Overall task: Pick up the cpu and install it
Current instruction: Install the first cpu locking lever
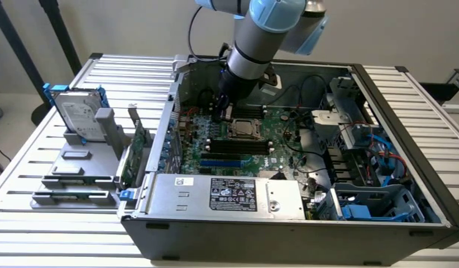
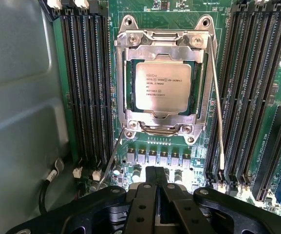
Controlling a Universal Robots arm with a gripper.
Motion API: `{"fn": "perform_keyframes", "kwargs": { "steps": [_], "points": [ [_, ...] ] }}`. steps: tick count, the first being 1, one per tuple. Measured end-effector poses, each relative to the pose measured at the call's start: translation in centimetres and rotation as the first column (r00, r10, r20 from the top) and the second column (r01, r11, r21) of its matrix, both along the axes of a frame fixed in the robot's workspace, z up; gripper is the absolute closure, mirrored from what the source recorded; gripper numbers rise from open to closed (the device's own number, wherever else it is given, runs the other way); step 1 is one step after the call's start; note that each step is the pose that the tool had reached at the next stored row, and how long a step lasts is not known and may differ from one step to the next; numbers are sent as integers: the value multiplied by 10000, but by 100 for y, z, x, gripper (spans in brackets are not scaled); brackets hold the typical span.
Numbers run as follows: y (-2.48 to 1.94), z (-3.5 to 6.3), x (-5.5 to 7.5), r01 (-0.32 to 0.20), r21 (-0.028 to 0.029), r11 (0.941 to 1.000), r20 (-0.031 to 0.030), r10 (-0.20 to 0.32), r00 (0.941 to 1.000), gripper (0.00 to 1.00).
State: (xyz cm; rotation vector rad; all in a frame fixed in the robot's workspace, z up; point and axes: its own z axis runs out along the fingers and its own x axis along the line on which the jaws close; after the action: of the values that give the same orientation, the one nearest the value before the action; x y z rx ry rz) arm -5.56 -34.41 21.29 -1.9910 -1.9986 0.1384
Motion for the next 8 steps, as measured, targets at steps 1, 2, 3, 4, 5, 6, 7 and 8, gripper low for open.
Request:
{"fn": "perform_keyframes", "kwargs": {
  "steps": [1,2,3,4,5,6,7,8],
  "points": [
    [-2,0,-6,8,0,10000,1,-8,10000,89],
    [-3,0,-15,31,1,10000,2,-31,10000,89],
    [-4,0,-27,54,0,10000,2,-54,10000,89],
    [-4,0,-39,79,1,10000,3,-79,10000,89],
    [-5,0,-51,105,1,9999,3,-105,9999,89],
    [-5,0,-61,135,0,9999,2,-135,9999,89],
    [-5,1,-69,176,-2,9998,1,-176,9998,89],
    [-5,1,-74,239,-3,9997,0,-239,9997,89]
  ]
}}
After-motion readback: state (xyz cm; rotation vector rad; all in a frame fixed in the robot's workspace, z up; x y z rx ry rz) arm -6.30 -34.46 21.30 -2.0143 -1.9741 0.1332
